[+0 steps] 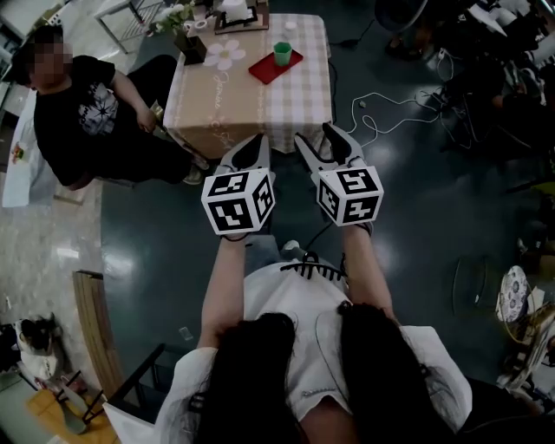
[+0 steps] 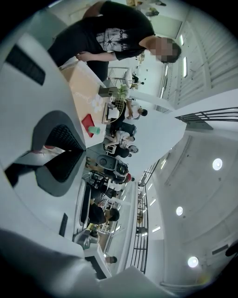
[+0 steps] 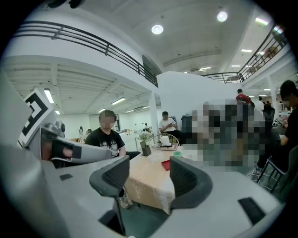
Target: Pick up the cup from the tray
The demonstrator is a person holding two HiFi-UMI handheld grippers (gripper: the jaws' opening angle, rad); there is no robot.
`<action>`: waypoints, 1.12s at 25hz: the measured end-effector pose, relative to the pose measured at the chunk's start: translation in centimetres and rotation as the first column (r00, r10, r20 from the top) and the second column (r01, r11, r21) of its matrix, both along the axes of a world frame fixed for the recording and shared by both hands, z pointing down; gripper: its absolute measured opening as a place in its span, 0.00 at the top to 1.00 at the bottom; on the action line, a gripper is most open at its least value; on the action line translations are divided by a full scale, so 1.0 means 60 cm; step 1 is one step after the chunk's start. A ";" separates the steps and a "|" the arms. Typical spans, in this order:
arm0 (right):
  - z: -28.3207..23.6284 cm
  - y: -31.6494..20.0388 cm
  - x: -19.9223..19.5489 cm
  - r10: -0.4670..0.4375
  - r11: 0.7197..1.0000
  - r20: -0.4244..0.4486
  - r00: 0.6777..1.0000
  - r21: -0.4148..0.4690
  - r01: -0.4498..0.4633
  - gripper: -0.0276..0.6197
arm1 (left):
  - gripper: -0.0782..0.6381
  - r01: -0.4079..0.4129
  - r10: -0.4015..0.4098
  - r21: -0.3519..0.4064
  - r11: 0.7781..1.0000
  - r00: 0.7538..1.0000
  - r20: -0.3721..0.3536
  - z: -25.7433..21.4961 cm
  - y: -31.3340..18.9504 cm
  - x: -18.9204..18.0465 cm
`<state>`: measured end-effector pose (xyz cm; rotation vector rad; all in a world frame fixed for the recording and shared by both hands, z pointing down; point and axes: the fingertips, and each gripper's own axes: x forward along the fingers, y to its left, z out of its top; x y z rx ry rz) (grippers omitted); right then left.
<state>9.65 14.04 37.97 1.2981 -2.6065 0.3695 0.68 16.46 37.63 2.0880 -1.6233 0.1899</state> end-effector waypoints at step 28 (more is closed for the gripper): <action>0.064 -0.306 -0.056 -0.040 0.997 -0.122 0.992 -0.077 0.030 0.37 | 0.88 -0.058 0.065 -0.073 0.996 0.993 0.099 0.069 -0.325 -0.092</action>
